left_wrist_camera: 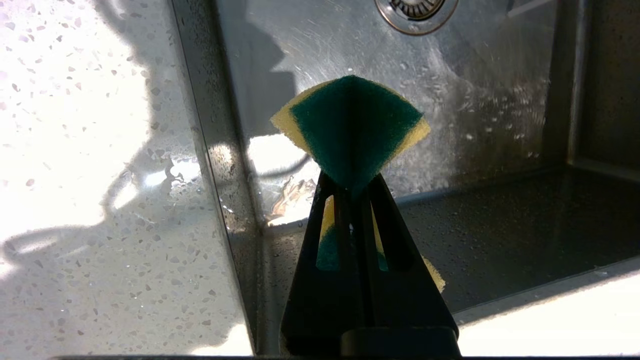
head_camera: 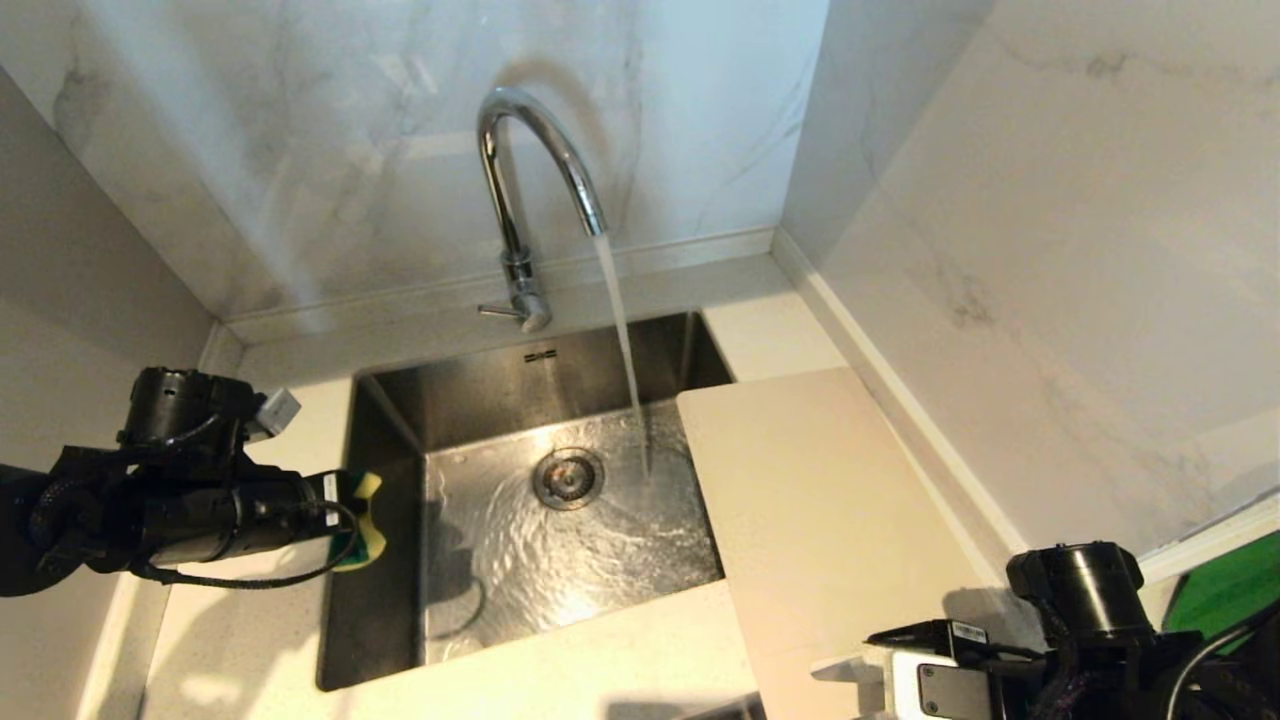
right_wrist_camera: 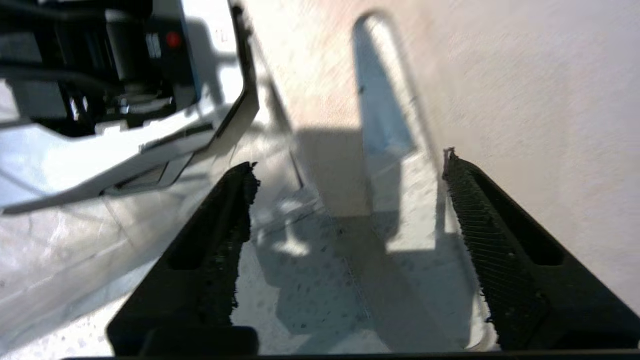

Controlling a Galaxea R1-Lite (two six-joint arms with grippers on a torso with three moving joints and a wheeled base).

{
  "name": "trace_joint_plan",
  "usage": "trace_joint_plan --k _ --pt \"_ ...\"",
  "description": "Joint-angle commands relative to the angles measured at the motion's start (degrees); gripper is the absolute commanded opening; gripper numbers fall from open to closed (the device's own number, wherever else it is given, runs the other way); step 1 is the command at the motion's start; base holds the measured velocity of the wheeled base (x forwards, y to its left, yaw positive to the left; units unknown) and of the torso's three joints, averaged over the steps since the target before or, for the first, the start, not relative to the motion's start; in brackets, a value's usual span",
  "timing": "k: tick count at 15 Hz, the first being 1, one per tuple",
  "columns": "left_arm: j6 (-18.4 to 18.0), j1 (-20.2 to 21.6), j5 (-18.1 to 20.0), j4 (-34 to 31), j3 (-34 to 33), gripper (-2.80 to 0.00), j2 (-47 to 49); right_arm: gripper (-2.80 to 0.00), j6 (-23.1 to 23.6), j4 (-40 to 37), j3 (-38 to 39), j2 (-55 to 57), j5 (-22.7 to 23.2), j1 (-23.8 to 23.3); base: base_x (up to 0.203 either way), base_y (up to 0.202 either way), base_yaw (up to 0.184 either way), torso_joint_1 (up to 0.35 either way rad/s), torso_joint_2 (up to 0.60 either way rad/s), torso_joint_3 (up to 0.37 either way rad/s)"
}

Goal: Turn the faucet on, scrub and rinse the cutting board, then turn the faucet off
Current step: Put down the cutting board, then put down the cleaning cloth

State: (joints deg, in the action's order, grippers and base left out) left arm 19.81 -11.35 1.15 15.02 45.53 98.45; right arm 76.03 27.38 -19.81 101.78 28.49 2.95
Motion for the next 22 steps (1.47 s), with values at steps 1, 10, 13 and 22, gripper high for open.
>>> trace_joint_plan --k 1,10,13,22 --pt "0.1 0.0 -0.1 0.1 0.0 -2.8 -0.3 0.0 -1.0 0.2 -0.1 -2.3 1.9 0.0 0.0 0.0 0.0 0.0 0.0 0.0" --pt "0.1 0.7 -0.2 0.1 0.4 -2.8 -0.5 -2.8 -11.0 0.2 -0.8 -12.8 6.6 0.0 0.0 0.0 0.0 0.0 0.0 0.0" --pt "-0.1 1.3 -0.2 0.1 0.6 -2.8 -0.2 -2.8 -18.1 1.4 -0.9 -17.5 6.4 0.0 0.0 0.0 0.0 0.0 0.0 0.0" --pt "-0.1 1.7 0.3 -0.1 0.8 -2.8 0.2 -2.8 -60.5 24.4 7.3 -33.8 -7.6 0.0 0.0 0.0 0.0 0.0 0.0 0.0"
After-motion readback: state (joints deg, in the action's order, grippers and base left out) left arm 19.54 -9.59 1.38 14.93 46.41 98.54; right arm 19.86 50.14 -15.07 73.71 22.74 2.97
